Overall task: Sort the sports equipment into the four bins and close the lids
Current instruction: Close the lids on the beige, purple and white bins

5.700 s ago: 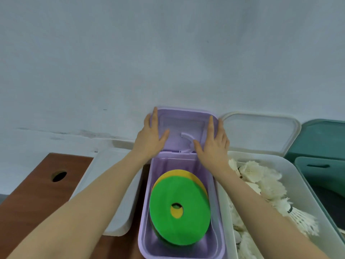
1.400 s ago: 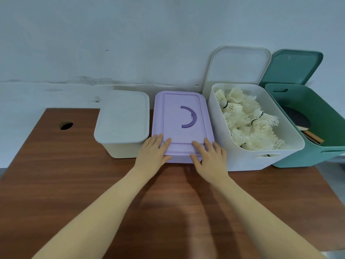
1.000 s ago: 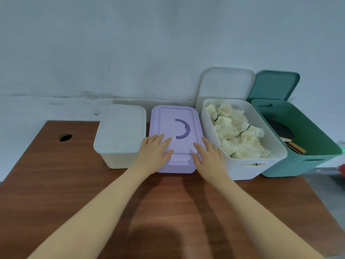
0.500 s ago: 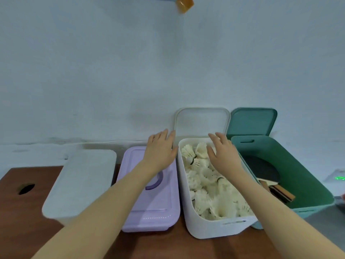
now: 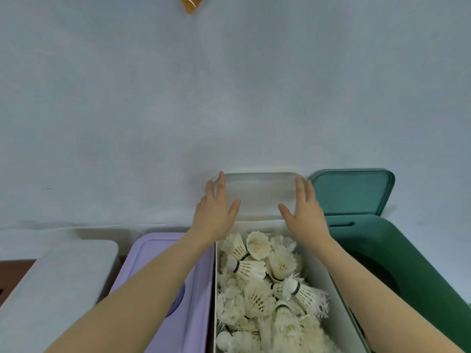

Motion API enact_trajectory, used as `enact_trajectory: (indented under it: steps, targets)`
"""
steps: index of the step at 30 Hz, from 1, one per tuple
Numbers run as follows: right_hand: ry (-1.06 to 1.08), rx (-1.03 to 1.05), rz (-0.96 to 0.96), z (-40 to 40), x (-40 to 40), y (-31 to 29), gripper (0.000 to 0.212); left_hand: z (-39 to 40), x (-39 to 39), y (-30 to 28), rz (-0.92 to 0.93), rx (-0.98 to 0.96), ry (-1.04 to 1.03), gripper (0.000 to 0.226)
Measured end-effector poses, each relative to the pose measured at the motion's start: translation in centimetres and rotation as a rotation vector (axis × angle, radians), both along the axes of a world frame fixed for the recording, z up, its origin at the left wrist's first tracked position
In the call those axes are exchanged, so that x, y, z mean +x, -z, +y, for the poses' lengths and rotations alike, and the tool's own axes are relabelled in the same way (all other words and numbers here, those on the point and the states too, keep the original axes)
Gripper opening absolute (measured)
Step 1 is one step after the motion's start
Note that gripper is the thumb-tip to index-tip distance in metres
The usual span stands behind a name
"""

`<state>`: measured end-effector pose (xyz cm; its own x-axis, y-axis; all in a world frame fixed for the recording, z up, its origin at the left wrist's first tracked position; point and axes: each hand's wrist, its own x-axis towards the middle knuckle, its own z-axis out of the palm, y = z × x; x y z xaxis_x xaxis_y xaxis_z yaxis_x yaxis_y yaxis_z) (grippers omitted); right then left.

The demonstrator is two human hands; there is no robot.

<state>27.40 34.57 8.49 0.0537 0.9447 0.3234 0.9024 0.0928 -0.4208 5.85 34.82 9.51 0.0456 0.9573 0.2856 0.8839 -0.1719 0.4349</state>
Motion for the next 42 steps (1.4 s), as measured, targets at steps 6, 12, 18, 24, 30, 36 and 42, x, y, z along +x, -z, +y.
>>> enact_trajectory:
  steps: [6,12,18,24,30,36,42]
  targets:
    - [0.072,0.08,0.043,1.2,0.1,0.6,0.079,0.3,-0.1,0.2,-0.198,-0.025,0.015,0.067]
    - [0.074,0.082,0.11,1.8,-0.2,0.3,0.076,0.2,-0.4,0.3,-0.253,-0.06,0.019,0.066]
    - [0.115,0.152,0.175,0.1,-1.1,0.3,0.069,-1.9,-0.7,0.1,-0.283,0.017,0.031,0.057]
    - [0.078,0.24,0.238,-2.2,-2.1,-1.4,0.062,-4.0,-1.6,-2.4,-0.267,0.155,0.059,0.06]
    - [0.041,0.351,0.289,-5.1,-4.0,-4.7,0.058,-6.5,-3.5,-5.1,-0.308,0.251,0.051,0.058]
    - [0.038,0.443,0.314,-9.4,-5.4,-6.0,0.053,-9.7,-4.7,-6.2,-0.37,0.328,0.084,0.055]
    - [-0.038,0.492,0.404,-14.4,-4.6,-5.5,0.041,-14.4,-4.4,-5.1,-0.482,0.405,0.124,0.045]
